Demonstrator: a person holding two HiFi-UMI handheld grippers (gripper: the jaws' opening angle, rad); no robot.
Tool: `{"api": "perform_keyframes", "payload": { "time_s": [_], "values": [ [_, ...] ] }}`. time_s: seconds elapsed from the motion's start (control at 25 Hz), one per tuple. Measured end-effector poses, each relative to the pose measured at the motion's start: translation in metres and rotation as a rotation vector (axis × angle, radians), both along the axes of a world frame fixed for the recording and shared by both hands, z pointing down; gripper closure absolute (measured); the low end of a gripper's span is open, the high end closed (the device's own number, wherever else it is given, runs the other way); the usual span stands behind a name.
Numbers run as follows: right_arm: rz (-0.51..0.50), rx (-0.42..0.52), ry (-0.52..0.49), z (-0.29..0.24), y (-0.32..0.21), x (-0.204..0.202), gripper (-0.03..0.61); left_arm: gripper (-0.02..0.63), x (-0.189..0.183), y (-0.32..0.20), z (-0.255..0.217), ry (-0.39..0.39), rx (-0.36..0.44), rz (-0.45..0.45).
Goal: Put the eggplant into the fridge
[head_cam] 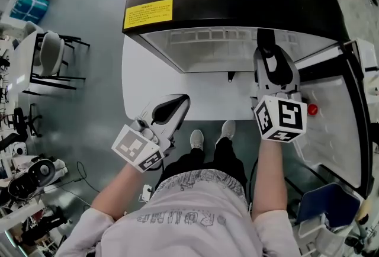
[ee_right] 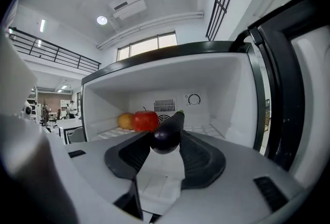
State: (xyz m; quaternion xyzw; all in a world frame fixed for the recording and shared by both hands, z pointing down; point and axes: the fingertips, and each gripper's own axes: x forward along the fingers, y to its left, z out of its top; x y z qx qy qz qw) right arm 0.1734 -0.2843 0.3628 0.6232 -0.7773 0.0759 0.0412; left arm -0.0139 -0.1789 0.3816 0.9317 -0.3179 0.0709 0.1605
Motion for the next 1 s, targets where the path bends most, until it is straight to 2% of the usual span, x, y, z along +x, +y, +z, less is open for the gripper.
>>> {"api": "perform_keyframes", "payload": {
  "time_s": [0.36, 1.0],
  "values": [
    [0.022, 0.010, 0.008, 0.006, -0.025, 0.007, 0.405, 0.607, 0.006, 0.001, 0.015, -0.017, -0.030, 0.018],
    [0.036, 0.042, 0.085, 0.009, -0.051, 0.014, 0.405, 0.607, 0.018, 0.000, 0.027, -0.042, -0.052, 0.035]
  ]
}}
